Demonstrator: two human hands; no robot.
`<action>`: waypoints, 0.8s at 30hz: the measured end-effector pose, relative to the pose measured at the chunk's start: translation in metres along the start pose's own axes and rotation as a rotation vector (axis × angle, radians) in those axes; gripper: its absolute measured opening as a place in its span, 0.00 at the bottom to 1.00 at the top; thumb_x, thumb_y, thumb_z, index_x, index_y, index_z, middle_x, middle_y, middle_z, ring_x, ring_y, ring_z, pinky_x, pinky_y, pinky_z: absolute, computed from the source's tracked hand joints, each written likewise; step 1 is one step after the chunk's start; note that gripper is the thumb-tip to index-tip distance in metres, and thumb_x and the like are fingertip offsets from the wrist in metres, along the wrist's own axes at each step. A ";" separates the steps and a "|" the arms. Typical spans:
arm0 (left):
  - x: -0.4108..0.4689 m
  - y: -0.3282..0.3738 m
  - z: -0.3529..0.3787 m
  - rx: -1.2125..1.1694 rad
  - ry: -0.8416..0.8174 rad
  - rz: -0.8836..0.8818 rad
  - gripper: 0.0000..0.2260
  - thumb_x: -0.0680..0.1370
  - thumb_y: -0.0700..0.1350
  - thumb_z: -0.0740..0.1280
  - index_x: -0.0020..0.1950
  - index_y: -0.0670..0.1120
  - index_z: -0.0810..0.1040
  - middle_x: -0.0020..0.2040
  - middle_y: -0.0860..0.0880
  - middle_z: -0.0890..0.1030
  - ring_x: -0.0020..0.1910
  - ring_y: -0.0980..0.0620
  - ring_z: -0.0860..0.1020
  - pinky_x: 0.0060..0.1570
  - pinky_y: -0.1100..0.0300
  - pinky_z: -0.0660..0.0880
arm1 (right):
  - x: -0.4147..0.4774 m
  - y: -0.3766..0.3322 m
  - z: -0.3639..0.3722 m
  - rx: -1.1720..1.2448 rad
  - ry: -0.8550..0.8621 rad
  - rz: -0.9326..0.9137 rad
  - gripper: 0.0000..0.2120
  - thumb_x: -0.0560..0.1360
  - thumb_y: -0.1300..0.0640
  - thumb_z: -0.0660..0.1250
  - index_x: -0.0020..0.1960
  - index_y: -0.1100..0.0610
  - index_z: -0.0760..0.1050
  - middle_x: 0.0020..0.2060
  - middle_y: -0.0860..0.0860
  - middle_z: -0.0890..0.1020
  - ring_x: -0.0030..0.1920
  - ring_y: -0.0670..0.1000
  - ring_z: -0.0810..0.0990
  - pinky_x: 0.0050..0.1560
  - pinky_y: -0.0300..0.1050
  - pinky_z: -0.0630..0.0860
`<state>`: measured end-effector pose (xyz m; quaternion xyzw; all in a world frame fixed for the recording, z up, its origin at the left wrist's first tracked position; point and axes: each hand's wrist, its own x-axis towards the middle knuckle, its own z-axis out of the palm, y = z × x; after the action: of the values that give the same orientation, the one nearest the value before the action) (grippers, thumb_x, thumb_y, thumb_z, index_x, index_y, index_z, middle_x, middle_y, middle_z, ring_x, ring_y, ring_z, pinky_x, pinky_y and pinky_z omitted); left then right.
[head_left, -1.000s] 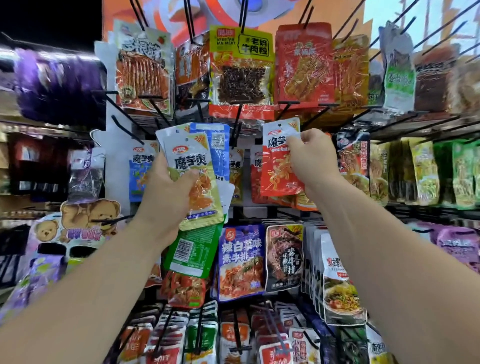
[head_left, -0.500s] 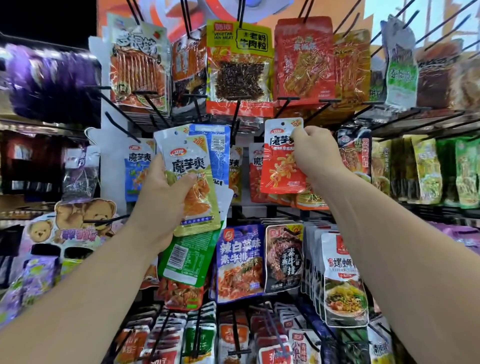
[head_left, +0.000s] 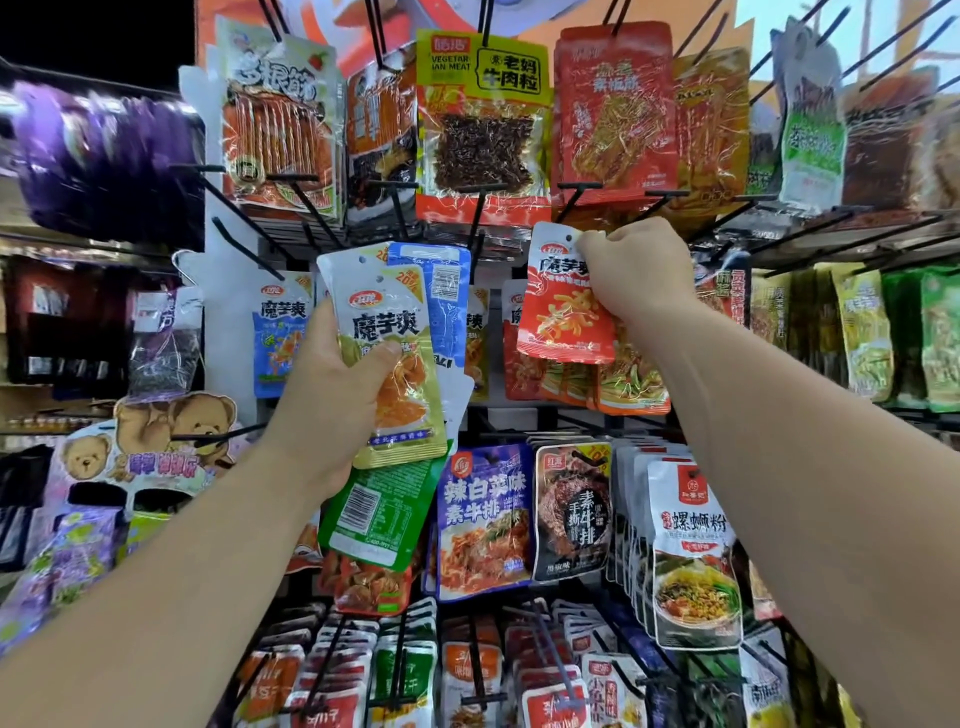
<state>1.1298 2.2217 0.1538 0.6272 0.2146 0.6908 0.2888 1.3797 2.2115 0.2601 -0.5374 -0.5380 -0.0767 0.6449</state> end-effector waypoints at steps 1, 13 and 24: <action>0.000 0.000 0.000 -0.009 0.001 0.002 0.19 0.85 0.39 0.65 0.74 0.55 0.70 0.64 0.51 0.83 0.59 0.48 0.84 0.53 0.48 0.84 | 0.001 0.000 0.001 0.025 -0.006 0.010 0.23 0.77 0.45 0.66 0.29 0.56 0.71 0.28 0.53 0.76 0.33 0.60 0.78 0.34 0.56 0.73; -0.001 0.000 -0.001 -0.016 -0.008 -0.015 0.22 0.85 0.39 0.65 0.77 0.54 0.67 0.67 0.49 0.82 0.60 0.46 0.84 0.56 0.44 0.83 | -0.003 0.017 0.004 -0.359 0.059 -0.234 0.20 0.82 0.44 0.65 0.39 0.59 0.73 0.29 0.53 0.74 0.31 0.56 0.73 0.31 0.45 0.66; -0.004 -0.001 0.001 -0.030 0.000 0.001 0.18 0.85 0.39 0.64 0.73 0.54 0.70 0.61 0.51 0.84 0.54 0.51 0.86 0.43 0.56 0.84 | -0.028 0.065 -0.012 -1.010 -0.094 -0.779 0.33 0.78 0.31 0.62 0.79 0.41 0.63 0.82 0.53 0.60 0.83 0.61 0.52 0.80 0.68 0.48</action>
<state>1.1307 2.2196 0.1506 0.6230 0.2040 0.6939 0.2978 1.4197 2.2154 0.2007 -0.5430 -0.6190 -0.5260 0.2127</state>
